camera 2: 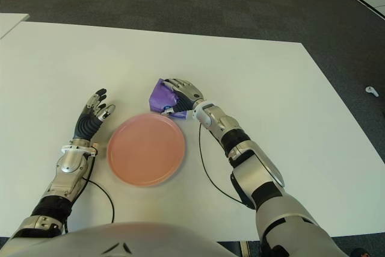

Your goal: Put the tissue paper into the plate.

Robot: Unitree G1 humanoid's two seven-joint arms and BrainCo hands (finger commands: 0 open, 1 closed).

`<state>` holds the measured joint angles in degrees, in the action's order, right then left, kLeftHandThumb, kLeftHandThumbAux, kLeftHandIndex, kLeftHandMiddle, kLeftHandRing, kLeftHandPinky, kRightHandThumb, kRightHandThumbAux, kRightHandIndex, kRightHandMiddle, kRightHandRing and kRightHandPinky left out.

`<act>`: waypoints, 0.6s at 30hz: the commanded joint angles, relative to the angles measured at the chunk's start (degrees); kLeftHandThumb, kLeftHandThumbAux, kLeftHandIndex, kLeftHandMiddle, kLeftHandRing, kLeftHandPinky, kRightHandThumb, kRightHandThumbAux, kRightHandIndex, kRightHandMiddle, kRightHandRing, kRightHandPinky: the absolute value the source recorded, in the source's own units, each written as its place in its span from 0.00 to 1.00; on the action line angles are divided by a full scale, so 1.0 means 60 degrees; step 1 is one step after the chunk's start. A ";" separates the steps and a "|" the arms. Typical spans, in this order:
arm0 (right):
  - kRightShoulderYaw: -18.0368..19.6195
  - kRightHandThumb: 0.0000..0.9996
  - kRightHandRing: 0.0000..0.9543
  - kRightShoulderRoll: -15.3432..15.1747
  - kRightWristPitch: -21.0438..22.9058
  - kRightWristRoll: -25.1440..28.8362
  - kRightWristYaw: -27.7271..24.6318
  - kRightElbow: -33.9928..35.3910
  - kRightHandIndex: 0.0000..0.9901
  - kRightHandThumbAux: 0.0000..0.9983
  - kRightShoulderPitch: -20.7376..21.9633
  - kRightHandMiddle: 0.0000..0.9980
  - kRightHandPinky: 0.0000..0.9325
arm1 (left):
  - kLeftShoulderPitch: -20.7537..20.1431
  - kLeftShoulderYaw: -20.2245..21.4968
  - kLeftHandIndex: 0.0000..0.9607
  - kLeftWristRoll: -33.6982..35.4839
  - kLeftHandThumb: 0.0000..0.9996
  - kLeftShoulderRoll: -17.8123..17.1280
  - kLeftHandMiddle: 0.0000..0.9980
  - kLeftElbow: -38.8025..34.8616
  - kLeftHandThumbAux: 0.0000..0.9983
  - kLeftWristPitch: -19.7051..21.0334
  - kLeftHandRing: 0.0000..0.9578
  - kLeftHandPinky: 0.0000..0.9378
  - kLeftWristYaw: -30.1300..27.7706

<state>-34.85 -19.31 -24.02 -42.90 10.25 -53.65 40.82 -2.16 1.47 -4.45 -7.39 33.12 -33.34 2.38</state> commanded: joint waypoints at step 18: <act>-0.0797 0.24 0.00 0.0725 0.0142 -0.0419 0.0224 -0.2207 0.00 0.51 -0.0638 0.01 0.00 | 0.0825 -0.0112 0.00 -0.0083 0.00 0.0285 0.00 0.0776 0.48 0.0330 0.00 0.00 0.0072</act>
<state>-36.31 -16.47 -24.83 -42.82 15.06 -61.92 42.51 -2.02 1.49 -4.50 -7.52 33.23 -33.15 2.38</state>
